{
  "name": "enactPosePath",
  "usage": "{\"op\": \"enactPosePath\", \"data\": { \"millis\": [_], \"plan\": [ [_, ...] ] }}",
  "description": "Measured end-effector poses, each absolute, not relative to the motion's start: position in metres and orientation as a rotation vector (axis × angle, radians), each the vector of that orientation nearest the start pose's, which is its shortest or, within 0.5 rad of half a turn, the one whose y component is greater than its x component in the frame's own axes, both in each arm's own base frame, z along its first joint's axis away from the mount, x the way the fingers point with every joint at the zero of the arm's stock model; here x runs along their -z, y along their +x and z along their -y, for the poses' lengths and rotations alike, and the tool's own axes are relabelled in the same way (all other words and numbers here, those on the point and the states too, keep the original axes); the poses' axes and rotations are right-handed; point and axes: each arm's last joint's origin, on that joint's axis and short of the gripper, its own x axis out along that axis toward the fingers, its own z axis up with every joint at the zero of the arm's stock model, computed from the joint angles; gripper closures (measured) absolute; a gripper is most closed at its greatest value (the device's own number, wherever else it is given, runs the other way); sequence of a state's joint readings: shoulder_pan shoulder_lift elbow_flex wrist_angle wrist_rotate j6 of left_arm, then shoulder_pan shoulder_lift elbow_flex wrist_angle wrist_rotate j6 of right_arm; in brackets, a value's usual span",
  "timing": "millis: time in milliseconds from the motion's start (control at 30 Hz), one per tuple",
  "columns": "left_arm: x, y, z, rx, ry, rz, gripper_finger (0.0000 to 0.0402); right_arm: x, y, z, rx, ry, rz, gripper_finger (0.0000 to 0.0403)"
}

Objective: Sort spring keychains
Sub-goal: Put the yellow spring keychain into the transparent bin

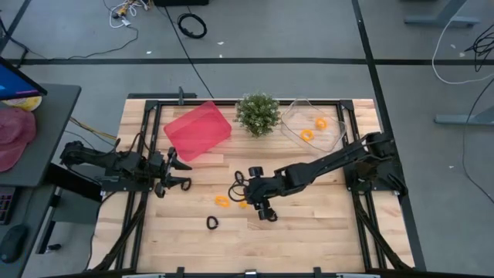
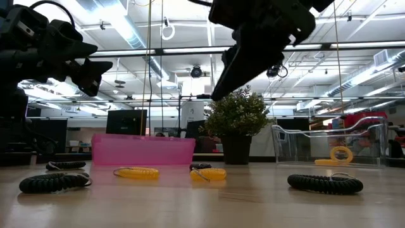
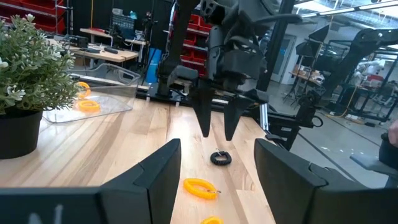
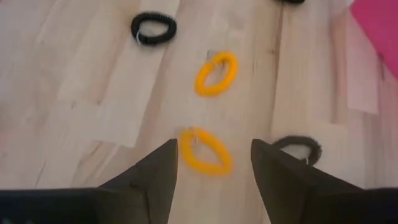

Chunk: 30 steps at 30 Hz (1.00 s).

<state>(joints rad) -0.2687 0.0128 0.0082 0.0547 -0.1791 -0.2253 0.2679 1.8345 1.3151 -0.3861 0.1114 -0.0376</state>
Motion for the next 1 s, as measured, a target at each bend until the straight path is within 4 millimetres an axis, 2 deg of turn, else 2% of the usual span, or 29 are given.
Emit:
{"op": "enactPosePath", "data": {
  "millis": [300, 467, 733, 833, 1000],
  "plan": [
    [-0.171, 0.095, 0.021, 0.095, -0.236, 0.038, 0.0193, -0.192, 0.386, -0.104, -0.157, -0.192, -0.912, 0.0195],
    [-0.171, 0.095, 0.021, 0.095, -0.237, 0.039, 0.0193, -0.167, 0.393, -0.103, -0.213, -0.158, -0.966, 0.0195],
    [-0.171, 0.095, 0.021, 0.095, -0.236, 0.039, 0.0193, -0.125, 0.405, -0.089, -0.235, -0.073, -1.058, 0.0195],
    [-0.171, 0.095, 0.021, 0.095, -0.236, 0.039, 0.0193, -0.117, 0.408, -0.084, -0.227, -0.057, -1.073, 0.0195],
    [-0.171, 0.095, 0.021, 0.095, -0.236, 0.039, 0.0193, -0.116, 0.407, -0.082, -0.226, -0.050, -1.081, 0.0195]
  ]
}}
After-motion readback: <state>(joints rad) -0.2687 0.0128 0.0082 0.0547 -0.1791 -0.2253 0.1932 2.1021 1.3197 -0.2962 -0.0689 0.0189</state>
